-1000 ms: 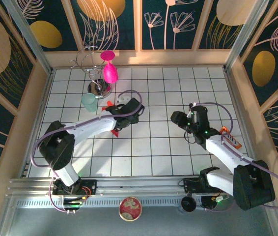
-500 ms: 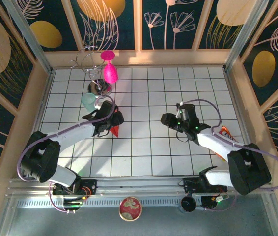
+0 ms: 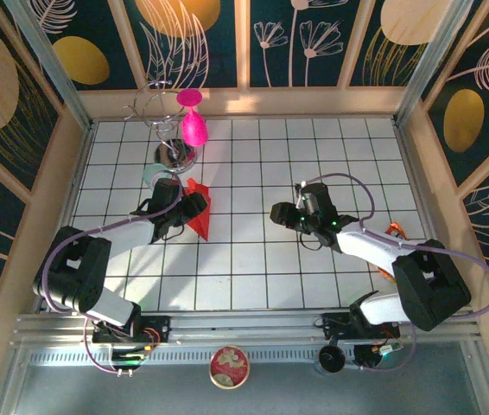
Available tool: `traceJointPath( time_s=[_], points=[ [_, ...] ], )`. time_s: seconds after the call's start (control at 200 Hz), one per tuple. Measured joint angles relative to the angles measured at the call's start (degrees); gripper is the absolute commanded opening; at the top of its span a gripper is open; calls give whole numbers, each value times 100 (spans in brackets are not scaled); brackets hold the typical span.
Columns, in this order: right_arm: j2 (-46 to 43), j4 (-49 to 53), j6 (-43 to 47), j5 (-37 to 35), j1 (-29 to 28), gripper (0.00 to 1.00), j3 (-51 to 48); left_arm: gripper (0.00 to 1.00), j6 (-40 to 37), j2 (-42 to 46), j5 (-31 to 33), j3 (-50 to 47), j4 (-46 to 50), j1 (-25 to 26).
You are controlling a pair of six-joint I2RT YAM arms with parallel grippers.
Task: Fold a paper plane with a square sheet of paper (pick it up from the middle)
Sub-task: Turn over the paper at the center of the table.
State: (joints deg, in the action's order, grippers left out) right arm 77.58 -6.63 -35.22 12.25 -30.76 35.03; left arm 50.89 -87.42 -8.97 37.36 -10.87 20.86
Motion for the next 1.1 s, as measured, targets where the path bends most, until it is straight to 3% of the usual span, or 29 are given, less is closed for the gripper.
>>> traceJointPath(
  time_s=[0.451,0.931,1.096],
  points=[
    [0,0,0,-48,0,52,0,38,-87,-610,-444,-68,-608,-63],
    [-17,4,0,-133,0,52,0,12,-476,-472,-627,-70,-890,-63],
    [-114,2,-2,-177,0,52,0,9,-590,-249,-597,-72,-852,-61]
  ],
)
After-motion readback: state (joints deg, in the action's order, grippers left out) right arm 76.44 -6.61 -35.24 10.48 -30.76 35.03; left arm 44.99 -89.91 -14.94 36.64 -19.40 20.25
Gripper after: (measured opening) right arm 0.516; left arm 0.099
